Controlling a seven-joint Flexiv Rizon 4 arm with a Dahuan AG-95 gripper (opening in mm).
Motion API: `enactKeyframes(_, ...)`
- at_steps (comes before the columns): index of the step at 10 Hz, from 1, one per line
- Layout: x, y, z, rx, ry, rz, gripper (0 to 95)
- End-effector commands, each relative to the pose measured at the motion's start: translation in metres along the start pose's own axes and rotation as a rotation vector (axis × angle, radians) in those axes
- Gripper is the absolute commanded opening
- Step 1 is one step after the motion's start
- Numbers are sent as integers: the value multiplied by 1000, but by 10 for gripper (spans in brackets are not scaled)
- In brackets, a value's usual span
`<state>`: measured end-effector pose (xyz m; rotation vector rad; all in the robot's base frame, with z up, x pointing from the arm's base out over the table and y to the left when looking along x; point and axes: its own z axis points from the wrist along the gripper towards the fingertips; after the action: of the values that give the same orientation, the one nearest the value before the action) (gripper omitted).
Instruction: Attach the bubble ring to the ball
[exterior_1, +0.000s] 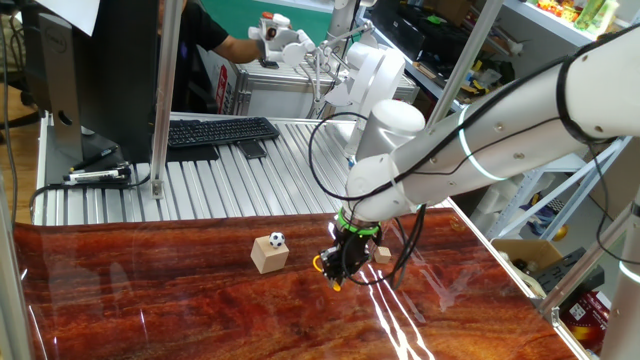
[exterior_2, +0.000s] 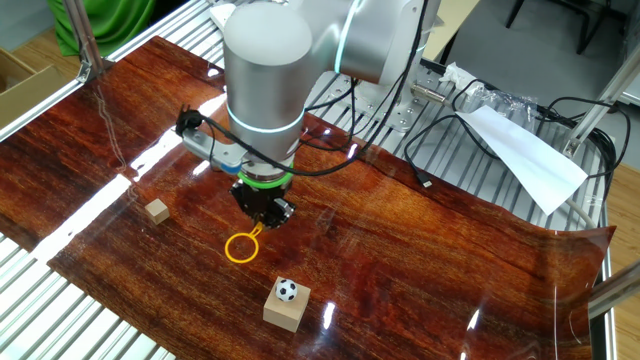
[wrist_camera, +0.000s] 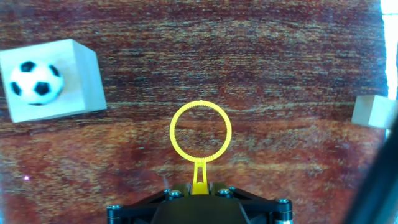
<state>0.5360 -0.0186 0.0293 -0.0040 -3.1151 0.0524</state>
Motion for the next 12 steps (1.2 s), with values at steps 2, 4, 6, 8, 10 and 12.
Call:
enactKeyframes(2, 4, 7, -9, 0, 7, 16, 0)
enactKeyframes(4, 6, 13, -15, -4, 11, 31, 0)
enactKeyframes(6, 8, 21, -24, -3, 15, 45, 0)
enactKeyframes(8, 8, 28, -33, -4, 19, 58, 0)
enactKeyframes(10, 6, 32, -41, -7, 22, 72, 0)
enactKeyframes(12, 3, 38, -55, 2, 27, 82, 0)
